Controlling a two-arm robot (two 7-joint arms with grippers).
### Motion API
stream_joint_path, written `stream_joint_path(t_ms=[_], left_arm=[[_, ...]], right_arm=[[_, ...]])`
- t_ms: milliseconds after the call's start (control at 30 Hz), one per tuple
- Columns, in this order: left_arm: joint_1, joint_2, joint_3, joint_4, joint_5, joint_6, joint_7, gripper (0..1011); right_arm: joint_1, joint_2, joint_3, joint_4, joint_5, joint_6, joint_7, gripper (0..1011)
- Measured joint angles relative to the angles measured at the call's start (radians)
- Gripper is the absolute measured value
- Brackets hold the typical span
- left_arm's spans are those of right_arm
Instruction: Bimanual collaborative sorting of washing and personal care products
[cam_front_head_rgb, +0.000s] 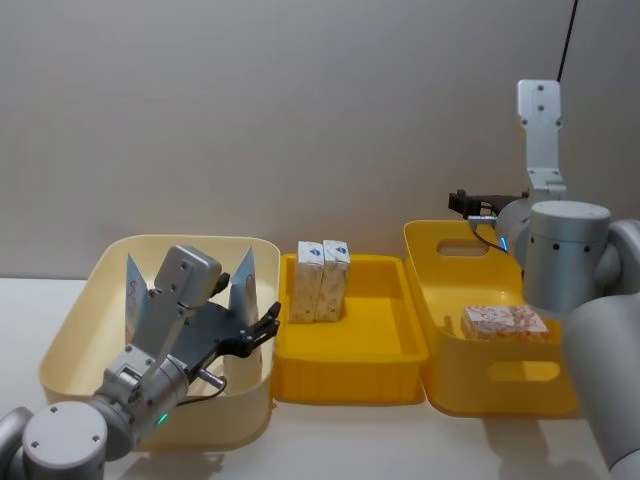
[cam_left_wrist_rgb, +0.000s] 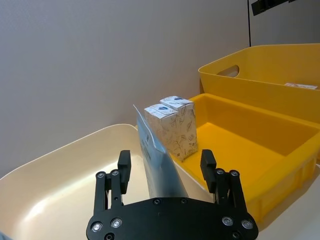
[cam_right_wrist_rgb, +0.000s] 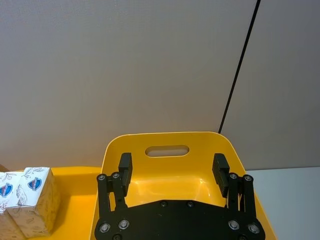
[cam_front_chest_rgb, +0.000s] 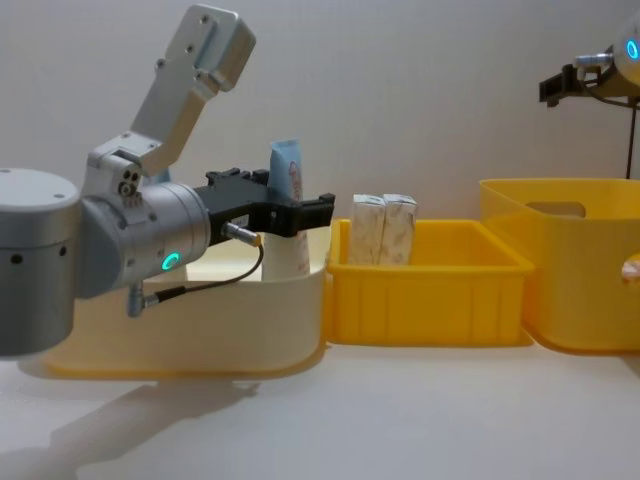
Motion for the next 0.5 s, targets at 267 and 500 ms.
stream_joint_path(t_ms=[267, 500], left_arm=[[-0.009, -0.006, 0.001, 0.015, 0.001, -0.006, -0.006, 668], [-0.012, -0.008, 0.001, 0.021, 0.001, -0.009, -0.008, 444]], right_arm=[[0.0, 0.0, 0.0, 0.0, 0.0, 0.0, 0.0, 1001], [0.0, 0.0, 0.0, 0.0, 0.0, 0.0, 0.0, 1001]])
